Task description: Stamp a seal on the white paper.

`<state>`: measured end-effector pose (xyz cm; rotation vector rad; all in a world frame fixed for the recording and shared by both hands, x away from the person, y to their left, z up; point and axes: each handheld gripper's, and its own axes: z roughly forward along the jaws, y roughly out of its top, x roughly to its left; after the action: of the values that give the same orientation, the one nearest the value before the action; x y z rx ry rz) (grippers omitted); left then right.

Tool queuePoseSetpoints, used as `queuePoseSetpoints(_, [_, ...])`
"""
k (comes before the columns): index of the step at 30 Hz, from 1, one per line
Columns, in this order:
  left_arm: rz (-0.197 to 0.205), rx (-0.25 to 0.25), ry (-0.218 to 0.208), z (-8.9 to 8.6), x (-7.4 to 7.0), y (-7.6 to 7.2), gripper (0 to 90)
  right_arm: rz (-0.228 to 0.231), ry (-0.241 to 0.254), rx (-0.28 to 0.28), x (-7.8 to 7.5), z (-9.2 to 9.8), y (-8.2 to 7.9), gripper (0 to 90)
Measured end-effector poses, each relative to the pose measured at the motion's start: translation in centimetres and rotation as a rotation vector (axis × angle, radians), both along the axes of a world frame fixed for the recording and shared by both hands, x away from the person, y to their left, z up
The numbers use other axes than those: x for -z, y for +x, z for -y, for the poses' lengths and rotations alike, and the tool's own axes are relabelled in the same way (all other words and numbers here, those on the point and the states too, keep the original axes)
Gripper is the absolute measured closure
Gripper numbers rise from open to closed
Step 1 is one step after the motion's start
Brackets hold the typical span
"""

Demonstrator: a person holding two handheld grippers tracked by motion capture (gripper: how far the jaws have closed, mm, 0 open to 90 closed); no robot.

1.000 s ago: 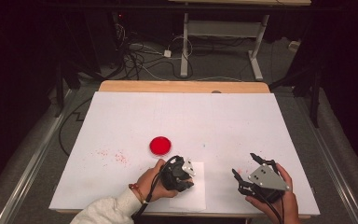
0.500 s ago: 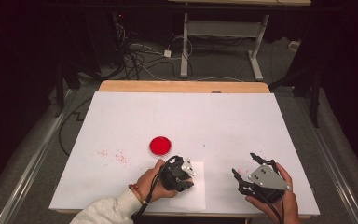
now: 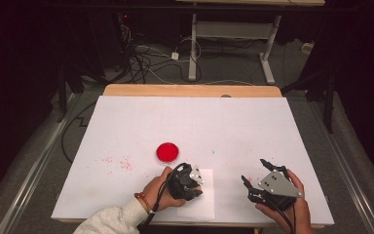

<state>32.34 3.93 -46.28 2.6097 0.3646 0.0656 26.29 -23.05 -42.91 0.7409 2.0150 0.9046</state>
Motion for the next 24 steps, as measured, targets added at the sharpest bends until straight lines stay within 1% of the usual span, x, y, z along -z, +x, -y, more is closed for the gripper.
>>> queuePoseSetpoints(2, [-0.001,0.001,-0.003,0.0,0.0,0.0,73.4,0.001,-0.003,-0.003,0.0,0.0,0.1,26.6])
queuePoseSetpoints(4, [-0.001,0.004,-0.006,-0.1,0.0,0.0,73.3,-0.001,0.006,0.000,0.0,0.0,0.2,26.6])
queuePoseSetpoints(6, [-0.021,-0.001,-0.013,-0.2,-0.1,0.3,73.3,-0.005,0.002,-0.004,0.0,0.0,0.3,26.6])
queuePoseSetpoints(8, [-0.027,0.002,-0.014,-0.3,-0.2,0.3,73.3,-0.007,0.003,-0.004,0.1,0.0,0.4,26.6])
queuePoseSetpoints(14, [-0.005,-0.004,-0.055,-0.8,-1.6,0.1,73.2,0.001,0.009,0.000,-0.1,0.2,0.3,26.6])
queuePoseSetpoints(23, [0.039,-0.022,-0.095,-2.1,-3.6,0.1,73.2,0.007,0.007,-0.001,-0.2,0.2,0.1,26.6])
queuePoseSetpoints(24, [0.042,-0.030,-0.104,-2.2,-3.8,0.1,73.2,0.006,0.009,0.001,-0.3,0.2,0.0,26.6])
